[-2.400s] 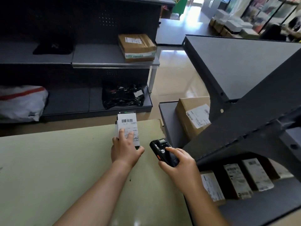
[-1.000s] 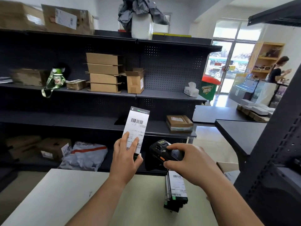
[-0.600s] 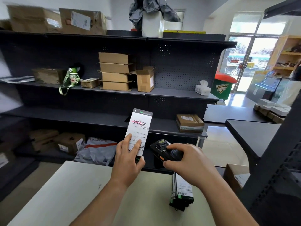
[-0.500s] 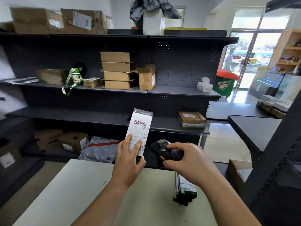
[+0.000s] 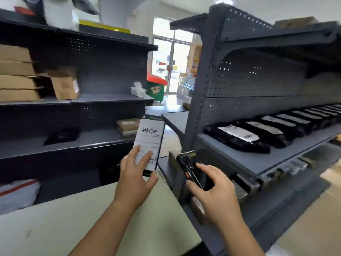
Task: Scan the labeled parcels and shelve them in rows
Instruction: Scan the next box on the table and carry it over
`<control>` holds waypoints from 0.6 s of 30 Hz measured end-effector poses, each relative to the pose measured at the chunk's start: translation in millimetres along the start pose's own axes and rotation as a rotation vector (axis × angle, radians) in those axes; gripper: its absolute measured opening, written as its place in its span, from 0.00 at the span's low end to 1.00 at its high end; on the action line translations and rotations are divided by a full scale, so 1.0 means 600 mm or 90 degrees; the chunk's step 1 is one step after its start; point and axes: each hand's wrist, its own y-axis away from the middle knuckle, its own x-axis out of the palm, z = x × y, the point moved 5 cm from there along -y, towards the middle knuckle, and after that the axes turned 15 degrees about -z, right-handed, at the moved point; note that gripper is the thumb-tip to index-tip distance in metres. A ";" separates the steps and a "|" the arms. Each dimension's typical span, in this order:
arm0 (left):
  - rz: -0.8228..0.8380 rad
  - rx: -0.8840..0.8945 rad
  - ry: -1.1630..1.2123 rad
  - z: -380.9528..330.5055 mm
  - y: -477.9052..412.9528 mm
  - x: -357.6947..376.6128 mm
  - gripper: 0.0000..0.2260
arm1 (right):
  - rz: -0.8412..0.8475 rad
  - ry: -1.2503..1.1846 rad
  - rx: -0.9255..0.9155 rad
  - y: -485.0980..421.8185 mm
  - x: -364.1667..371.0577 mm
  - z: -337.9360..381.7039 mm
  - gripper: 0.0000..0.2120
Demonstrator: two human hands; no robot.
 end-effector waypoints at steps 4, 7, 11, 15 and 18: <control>0.068 0.117 0.070 -0.159 0.045 0.079 0.24 | -0.094 0.043 0.036 0.012 -0.165 -0.073 0.24; 0.105 0.173 0.124 -0.285 0.085 0.145 0.24 | -0.174 0.051 0.054 0.018 -0.291 -0.141 0.24; 0.132 0.238 0.195 -0.469 0.149 0.251 0.24 | -0.253 0.075 0.087 0.023 -0.464 -0.252 0.24; 0.211 0.255 0.260 -0.642 0.225 0.370 0.23 | -0.300 0.107 0.138 0.022 -0.617 -0.366 0.24; 0.236 0.278 0.291 -0.742 0.273 0.456 0.25 | -0.324 0.131 0.182 0.010 -0.710 -0.443 0.23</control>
